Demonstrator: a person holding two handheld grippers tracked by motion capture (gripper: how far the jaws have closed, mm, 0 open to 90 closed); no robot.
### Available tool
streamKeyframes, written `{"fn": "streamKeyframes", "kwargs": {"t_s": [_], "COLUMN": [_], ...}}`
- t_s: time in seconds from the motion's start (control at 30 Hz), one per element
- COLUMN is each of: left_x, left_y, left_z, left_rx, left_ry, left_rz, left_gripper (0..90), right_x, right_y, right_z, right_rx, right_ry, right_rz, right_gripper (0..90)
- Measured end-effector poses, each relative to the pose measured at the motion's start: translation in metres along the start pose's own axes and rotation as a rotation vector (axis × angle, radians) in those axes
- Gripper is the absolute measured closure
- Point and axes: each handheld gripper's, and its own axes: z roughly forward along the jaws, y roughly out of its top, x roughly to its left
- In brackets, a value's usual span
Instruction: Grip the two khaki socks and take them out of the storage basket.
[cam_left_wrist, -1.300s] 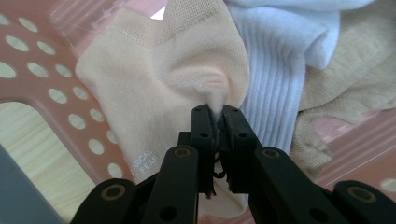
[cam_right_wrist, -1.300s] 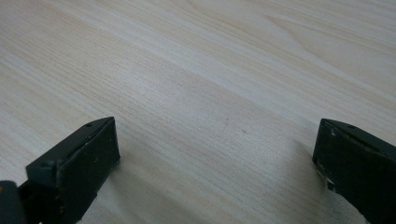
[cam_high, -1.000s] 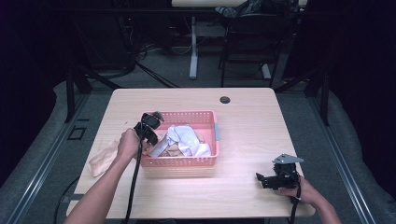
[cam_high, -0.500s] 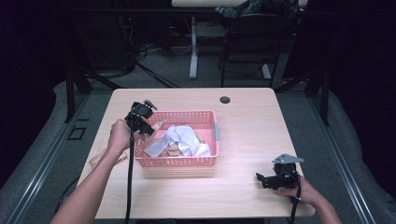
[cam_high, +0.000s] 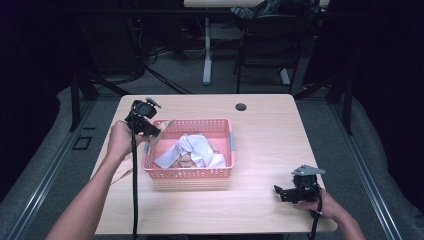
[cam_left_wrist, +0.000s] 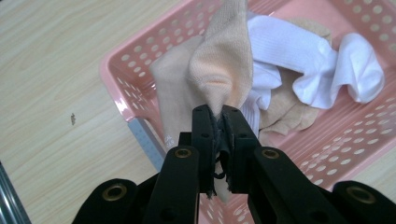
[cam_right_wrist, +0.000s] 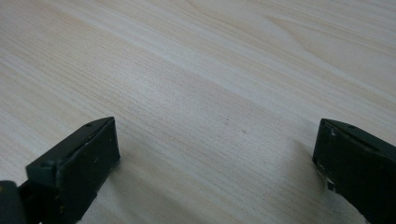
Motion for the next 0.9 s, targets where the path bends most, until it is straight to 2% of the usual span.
{"fn": "streamKeyframes", "kwargs": {"t_s": [0.3,0.53,0.77,0.9], "left_x": [0.013,0.028,0.043,0.055], "left_y": [-0.004,-0.012,-0.026,-0.041], "left_z": [-0.018,-0.031,-0.040,-0.045], "left_rx": [-0.055,-0.067,-0.075,-0.066], "left_ry": [0.016,0.040,0.052,0.069], "left_rz": [-0.043,-0.074,-0.115,-0.144], "left_gripper": [84.6,84.7,84.6,84.6], "right_x": [0.000,0.000,0.000,0.000], "right_y": [0.000,0.000,0.000,0.000], "right_z": [0.000,0.000,0.000,0.000], "right_rx": [-0.002,-0.002,-0.002,-0.002], "right_ry": [-0.001,-0.002,-0.002,-0.002], "right_rz": [0.001,0.002,0.002,0.002], "right_gripper": [0.0,0.0,0.0,0.0]}}
